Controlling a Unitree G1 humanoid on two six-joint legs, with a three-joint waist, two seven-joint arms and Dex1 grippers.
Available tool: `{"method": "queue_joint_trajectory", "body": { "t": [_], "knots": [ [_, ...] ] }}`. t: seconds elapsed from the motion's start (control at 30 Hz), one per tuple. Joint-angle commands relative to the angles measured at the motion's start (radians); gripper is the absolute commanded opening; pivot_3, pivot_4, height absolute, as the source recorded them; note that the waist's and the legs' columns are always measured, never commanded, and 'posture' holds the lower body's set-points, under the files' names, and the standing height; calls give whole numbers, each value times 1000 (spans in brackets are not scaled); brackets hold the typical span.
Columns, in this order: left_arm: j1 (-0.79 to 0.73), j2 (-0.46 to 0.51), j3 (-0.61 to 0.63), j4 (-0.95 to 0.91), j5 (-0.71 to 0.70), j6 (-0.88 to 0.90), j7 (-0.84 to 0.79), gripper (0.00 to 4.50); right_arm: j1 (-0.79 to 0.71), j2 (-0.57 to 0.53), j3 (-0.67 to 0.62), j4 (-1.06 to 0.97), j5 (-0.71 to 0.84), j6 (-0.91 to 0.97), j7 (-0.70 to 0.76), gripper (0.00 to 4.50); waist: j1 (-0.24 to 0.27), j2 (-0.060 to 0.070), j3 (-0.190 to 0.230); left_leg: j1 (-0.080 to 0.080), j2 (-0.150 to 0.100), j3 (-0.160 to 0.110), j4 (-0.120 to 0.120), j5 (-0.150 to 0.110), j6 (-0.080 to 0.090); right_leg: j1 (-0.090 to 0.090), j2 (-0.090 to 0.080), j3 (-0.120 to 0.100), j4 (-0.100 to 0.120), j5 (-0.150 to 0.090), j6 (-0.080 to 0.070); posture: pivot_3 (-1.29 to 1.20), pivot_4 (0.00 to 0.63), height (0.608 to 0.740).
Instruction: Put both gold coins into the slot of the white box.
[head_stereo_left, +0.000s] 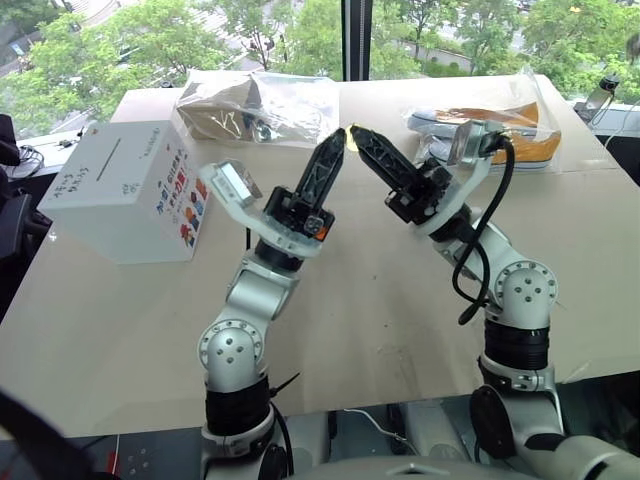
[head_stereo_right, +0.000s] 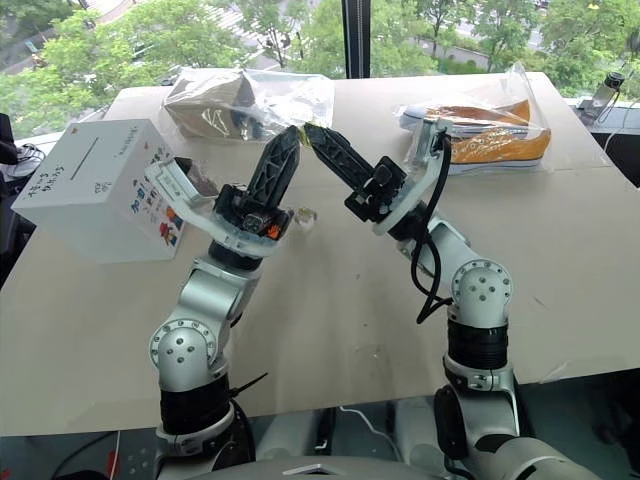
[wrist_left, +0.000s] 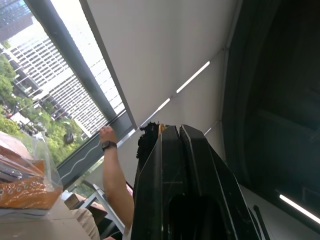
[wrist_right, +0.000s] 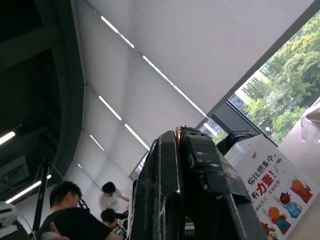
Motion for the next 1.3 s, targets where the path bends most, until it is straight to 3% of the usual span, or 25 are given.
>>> {"method": "queue_joint_trajectory", "body": {
  "t": [0.03, 0.53, 0.7, 1.3],
  "knots": [
    [-10, 9, -24, -11, -9, 13, -11, 32, -8, 1, 21, -31, 11, -2, 17, 0, 0, 0, 0, 0, 0, 0, 0, 0, 0, 0, 0, 0, 0, 0, 0, 0, 150, 740],
    [7, 7, -8, -19, -35, -13, -18, 32, -14, 7, 13, -23, 33, -17, 1, 0, 0, 0, 0, 0, 0, 0, 0, 0, 0, 0, 0, 0, -1, 0, 0, 0, 150, 740],
    [1, 6, -15, -10, 7, -28, 10, 2096, -15, 5, 17, -21, 36, -13, 4, 0, 1, 0, 0, -1, 0, 0, 0, 0, 0, 0, 0, 0, -1, 0, 0, 0, 150, 740],
    [16, -6, -1, -19, 4, -75, -4, 2096, -15, 7, 9, -21, 42, -27, 10, 0, 1, 0, 0, -1, 1, 0, 0, 0, 1, 0, 0, 0, -2, 0, 0, 0, 150, 740]
  ]
}}
